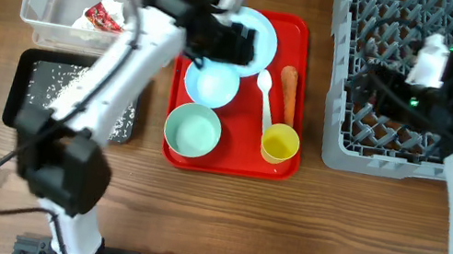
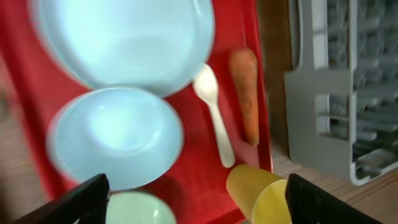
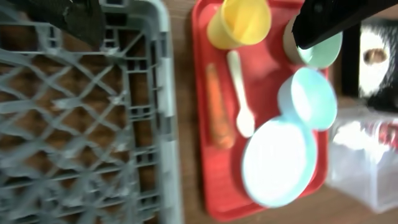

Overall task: Sort waste into correct bins and load items into the dishwasher rack
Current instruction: 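Grasp the yellow cup on the red tray with the left gripper, then lift the yellow cup and hand it to the right gripper, then lower the yellow cup into the grey rack and open the right gripper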

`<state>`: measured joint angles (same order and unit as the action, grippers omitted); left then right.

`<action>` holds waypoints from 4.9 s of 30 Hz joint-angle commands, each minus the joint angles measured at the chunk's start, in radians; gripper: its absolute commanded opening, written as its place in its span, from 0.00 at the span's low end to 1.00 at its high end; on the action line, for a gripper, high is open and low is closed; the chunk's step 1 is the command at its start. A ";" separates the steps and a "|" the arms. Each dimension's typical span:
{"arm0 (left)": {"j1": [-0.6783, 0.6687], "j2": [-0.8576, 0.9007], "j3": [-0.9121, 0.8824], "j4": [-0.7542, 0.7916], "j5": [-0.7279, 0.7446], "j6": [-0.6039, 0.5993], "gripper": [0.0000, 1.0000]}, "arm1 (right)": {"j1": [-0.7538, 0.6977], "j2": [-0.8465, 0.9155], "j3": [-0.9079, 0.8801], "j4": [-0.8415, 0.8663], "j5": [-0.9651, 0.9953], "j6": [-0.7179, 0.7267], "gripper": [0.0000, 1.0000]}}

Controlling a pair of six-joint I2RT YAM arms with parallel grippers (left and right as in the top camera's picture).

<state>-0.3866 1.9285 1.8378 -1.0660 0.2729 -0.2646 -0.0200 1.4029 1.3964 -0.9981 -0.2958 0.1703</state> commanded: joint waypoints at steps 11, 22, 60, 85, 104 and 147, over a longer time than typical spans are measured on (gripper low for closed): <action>0.100 -0.124 0.028 -0.107 0.064 0.106 0.86 | 0.165 0.011 -0.205 0.130 -0.027 0.040 0.94; -0.278 0.109 0.027 -0.147 0.029 0.208 0.84 | 0.048 -0.059 -0.177 0.173 -0.021 0.033 0.96; 0.011 0.022 0.027 -0.032 0.538 0.149 0.04 | 0.012 -0.100 -0.177 0.283 -0.233 0.009 0.96; 0.139 0.003 0.027 0.314 1.183 0.180 0.04 | 0.049 0.060 -0.181 0.908 -1.013 -0.031 0.92; 0.108 0.003 0.027 0.314 1.147 0.182 0.04 | 0.069 0.061 -0.181 1.041 -1.052 0.042 0.63; 0.142 0.004 0.027 0.061 0.337 0.182 0.80 | -0.137 -0.052 -0.065 0.132 0.146 -0.036 0.53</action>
<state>-0.2466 1.9366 1.8599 -0.9859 0.7872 -0.0910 -0.1551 1.3682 1.2835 -0.8089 -0.3721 0.1303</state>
